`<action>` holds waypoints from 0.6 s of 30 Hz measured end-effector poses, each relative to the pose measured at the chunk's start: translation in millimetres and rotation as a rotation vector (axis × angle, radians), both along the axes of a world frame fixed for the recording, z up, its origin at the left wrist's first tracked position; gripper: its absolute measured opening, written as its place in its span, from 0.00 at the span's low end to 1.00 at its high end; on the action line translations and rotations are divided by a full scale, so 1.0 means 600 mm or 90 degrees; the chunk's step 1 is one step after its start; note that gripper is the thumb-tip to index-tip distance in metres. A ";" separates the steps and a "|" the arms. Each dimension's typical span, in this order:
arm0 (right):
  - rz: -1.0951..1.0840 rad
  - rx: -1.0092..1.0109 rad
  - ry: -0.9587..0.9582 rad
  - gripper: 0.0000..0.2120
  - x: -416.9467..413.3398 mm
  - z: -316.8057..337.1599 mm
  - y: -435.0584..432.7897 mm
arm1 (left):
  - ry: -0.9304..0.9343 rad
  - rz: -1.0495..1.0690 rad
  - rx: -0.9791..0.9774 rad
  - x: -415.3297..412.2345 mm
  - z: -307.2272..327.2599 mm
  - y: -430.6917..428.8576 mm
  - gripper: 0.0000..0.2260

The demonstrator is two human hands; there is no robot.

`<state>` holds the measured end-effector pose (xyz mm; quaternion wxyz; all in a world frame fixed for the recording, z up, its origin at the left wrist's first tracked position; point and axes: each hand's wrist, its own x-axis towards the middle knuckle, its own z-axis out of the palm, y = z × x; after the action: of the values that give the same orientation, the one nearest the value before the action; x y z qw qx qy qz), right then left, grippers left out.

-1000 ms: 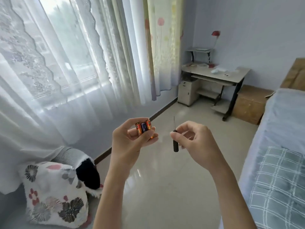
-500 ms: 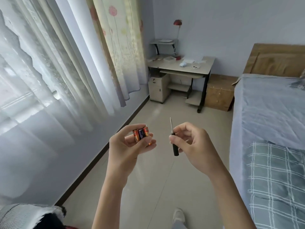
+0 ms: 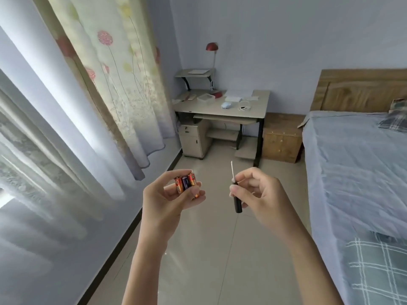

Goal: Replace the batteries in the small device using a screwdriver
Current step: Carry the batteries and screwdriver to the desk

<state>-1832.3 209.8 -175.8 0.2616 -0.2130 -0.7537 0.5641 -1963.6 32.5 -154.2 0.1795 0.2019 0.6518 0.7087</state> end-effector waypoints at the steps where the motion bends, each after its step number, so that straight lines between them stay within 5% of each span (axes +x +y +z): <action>1: -0.017 -0.003 -0.009 0.04 -0.051 -0.008 0.046 | -0.008 -0.009 -0.001 -0.060 -0.011 0.053 0.13; 8: -0.030 0.006 0.008 0.03 -0.162 -0.013 0.139 | 0.008 -0.057 0.008 -0.187 -0.017 0.163 0.13; 18: -0.134 -0.001 0.056 0.04 -0.464 0.014 0.355 | 0.024 -0.124 0.059 -0.543 0.020 0.402 0.13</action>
<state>-2111.0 423.0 -167.5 0.3521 -0.2662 -0.7142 0.5432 -2289.4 273.6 -142.2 0.2261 0.2856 0.5989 0.7132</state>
